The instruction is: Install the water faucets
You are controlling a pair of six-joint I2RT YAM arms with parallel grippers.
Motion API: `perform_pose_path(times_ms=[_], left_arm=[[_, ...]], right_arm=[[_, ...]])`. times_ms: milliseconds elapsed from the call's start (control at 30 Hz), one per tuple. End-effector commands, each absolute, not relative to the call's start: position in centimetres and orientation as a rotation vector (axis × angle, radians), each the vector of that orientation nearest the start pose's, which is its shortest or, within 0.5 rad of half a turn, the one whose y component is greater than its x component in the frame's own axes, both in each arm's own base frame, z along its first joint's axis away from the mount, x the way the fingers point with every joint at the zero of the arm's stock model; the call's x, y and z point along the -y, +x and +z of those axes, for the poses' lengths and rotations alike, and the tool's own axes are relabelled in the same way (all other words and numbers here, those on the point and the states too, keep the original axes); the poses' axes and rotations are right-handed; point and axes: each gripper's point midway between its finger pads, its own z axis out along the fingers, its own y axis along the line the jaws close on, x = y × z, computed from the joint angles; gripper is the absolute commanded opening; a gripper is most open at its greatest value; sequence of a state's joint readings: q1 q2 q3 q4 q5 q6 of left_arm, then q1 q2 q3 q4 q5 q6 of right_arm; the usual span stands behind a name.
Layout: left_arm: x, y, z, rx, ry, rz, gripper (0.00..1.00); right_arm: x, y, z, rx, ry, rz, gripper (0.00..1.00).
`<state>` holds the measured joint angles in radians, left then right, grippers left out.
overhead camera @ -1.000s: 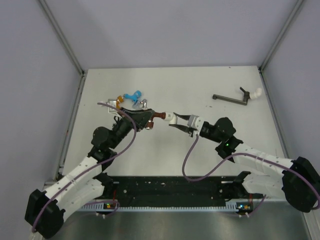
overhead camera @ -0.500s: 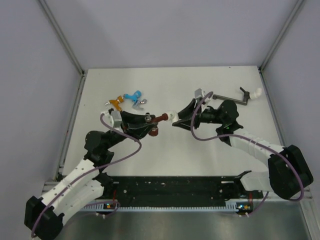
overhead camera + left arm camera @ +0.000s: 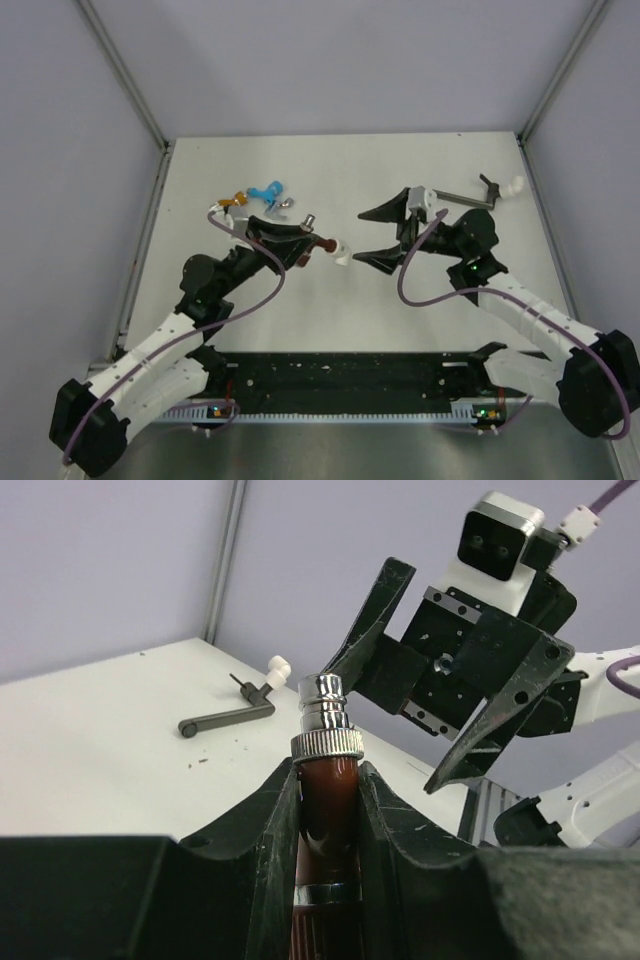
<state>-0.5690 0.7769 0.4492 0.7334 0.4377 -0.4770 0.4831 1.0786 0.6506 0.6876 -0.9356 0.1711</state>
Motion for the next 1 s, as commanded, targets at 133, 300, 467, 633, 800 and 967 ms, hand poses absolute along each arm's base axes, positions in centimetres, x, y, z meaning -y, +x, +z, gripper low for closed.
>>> perform_pose_path(times_ms=[133, 300, 467, 633, 800, 967], left_arm=[[24.4, 20.3, 36.0, -1.117, 0.411, -1.277, 0.00], [24.5, 20.1, 36.3, -1.107, 0.428, -1.279, 0.00], [24.8, 19.0, 36.6, -1.065, 0.494, -1.295, 0.00], [25.3, 17.1, 36.8, -1.006, 0.624, -1.312, 0.00], [25.7, 12.8, 36.7, -0.860, 0.892, -1.342, 0.00], [25.6, 12.2, 36.6, -0.839, 0.944, -1.317, 0.00]], right_arm=[[-30.4, 20.0, 29.3, -0.986, -1.174, 1.075, 0.89], [-32.2, 20.5, 28.4, -1.028, -1.146, 1.074, 0.87], [-33.3, 21.6, 27.0, -1.097, -1.141, 1.109, 0.74], [-34.1, 20.6, 26.9, -1.096, -1.185, 1.222, 0.35], [-33.7, 18.9, 27.6, -1.050, -1.238, 1.276, 0.00], [-33.1, 18.2, 28.1, -1.047, -1.287, 1.314, 0.00]])
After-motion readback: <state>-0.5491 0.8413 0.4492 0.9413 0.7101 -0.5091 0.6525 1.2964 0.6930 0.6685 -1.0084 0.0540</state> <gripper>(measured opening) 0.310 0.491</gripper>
